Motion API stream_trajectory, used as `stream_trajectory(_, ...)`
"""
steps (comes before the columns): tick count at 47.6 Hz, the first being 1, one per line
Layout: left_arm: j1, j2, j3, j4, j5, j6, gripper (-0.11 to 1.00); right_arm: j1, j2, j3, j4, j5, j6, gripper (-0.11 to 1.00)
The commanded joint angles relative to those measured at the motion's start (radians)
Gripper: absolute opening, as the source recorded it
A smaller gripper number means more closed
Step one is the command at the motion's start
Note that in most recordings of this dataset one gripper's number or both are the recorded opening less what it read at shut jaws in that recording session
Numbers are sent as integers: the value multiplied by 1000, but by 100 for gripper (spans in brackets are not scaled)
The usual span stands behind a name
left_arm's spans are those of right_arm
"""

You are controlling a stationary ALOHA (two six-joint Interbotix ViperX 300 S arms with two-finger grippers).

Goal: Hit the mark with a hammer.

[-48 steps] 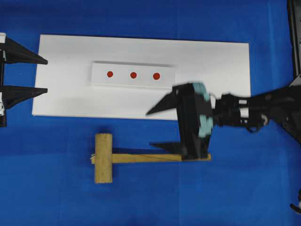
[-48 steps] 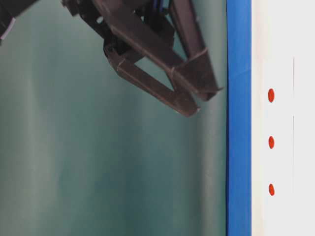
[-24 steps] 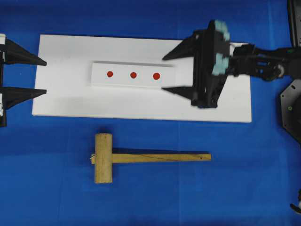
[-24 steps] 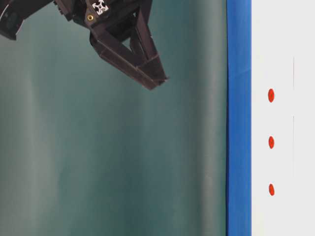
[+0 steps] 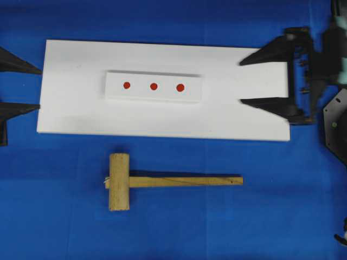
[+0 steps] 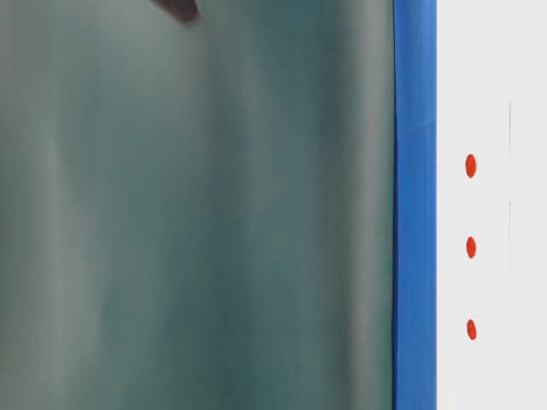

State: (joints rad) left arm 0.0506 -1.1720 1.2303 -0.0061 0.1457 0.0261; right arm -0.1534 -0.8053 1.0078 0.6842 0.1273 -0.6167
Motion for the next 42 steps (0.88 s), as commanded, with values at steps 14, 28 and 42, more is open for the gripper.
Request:
stream_trajectory(14,-43,-104,48,-2,37,40,80,0,-316,232,32,8,14,86)
stream_trajectory(28,-55,-147,91,-2,40,38,79,0,-379,345,67,-49,15,86)
stream_trajectory(42,-55,-149,110,-2,35,38,79,5,-359,354,71,-78,15,86)
